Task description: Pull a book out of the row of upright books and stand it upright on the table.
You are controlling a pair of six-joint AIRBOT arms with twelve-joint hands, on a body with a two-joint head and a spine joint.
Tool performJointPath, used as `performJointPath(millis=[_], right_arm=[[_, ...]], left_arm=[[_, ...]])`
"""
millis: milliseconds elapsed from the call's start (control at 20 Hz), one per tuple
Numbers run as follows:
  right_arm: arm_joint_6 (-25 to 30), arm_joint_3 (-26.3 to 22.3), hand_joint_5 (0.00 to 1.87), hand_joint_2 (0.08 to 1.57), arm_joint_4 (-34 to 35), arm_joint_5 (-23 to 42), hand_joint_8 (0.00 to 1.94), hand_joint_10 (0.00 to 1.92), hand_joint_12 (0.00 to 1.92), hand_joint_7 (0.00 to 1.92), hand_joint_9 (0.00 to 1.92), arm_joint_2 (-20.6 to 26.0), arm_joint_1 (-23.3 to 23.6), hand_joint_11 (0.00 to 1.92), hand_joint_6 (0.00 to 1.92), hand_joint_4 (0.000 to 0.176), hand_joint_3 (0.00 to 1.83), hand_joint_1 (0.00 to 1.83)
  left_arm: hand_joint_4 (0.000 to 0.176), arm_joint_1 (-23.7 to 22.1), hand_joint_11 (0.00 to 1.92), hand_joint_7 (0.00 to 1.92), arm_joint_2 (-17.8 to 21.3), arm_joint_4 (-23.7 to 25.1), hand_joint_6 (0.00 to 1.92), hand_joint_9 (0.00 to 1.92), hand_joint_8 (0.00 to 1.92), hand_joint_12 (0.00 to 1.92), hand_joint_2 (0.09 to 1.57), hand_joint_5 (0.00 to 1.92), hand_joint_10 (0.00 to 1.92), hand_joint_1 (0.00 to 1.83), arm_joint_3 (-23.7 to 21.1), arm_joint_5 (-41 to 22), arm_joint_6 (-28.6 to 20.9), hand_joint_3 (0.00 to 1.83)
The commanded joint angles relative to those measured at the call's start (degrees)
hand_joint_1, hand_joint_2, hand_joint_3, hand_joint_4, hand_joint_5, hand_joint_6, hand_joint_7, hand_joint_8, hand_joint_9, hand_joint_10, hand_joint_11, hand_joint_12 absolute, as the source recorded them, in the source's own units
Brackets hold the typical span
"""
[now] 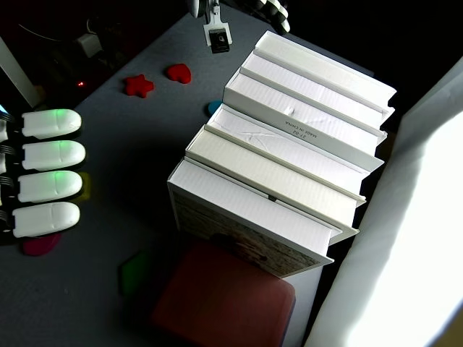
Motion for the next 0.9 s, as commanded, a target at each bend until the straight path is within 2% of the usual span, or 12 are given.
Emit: performJointPath(millis=[0,100,200,250,500,700,850], right_arm=[[0.4,0.6,0.00,1.37,-0.2,3.2,0.00,0.00,0.00,0.00,0.00,-0.7,2.4,0.00,0.00,0.000,0.01,0.66],[0.4,2.4,0.00,1.37,-2.8,-2.0,0.00,0.00,0.00,0.00,0.00,-2.3,6.9,0.00,0.00,0.000,0.01,0.43],[0.2,4.0,0.02,1.37,-4.9,-6.8,0.00,0.00,0.00,0.00,0.00,-4.0,10.8,0.00,0.01,0.000,0.01,0.34],[0.2,4.6,0.03,1.37,-6.0,-8.7,0.00,0.00,0.00,0.00,0.00,-4.7,12.2,0.00,0.01,0.000,0.01,0.37],[-0.6,7.2,0.07,1.36,-9.2,-16.3,0.00,0.00,0.00,0.00,0.00,-8.1,18.3,0.00,0.02,0.000,0.00,0.25],[-0.6,9.1,0.07,1.35,-10.6,-20.3,0.00,0.00,0.00,0.00,0.00,-10.6,21.3,0.00,0.01,0.001,0.00,0.18],[-0.6,9.8,0.10,1.36,-11.4,-21.8,0.00,0.00,0.00,0.00,0.00,-11.6,22.3,0.00,0.03,0.000,0.00,0.19]], left_arm=[[0.000,-0.1,0.00,0.07,-0.2,-1.8,0.00,0.02,0.00,0.25,1.40,0.12,0.00,0.34,0.3,-6.5,-0.6,0.00],[0.000,0.2,0.00,0.06,-0.2,-2.0,0.00,0.01,0.00,0.22,1.40,0.12,0.00,0.36,0.4,-6.5,-0.7,0.00],[0.000,0.5,0.00,0.06,-0.3,-2.2,0.00,0.01,0.00,0.22,1.39,0.13,0.00,0.37,0.5,-6.5,-0.7,0.00],[0.000,0.5,0.00,0.05,-0.3,-2.2,0.00,0.01,0.00,0.23,1.39,0.13,0.00,0.38,0.5,-6.4,-0.7,0.00],[0.004,0.6,0.00,0.03,-0.5,-2.3,0.00,0.00,0.00,0.09,1.39,0.10,0.00,0.36,0.7,-6.2,-0.9,0.00],[0.000,0.6,0.00,0.05,-0.6,-2.3,0.00,0.00,0.00,0.13,1.39,0.12,0.00,0.38,0.8,-6.2,-1.1,0.00],[0.000,0.6,0.00,0.05,-0.7,-2.4,0.00,0.00,0.00,0.16,1.40,0.13,0.00,0.37,0.9,-6.2,-1.1,0.00]])
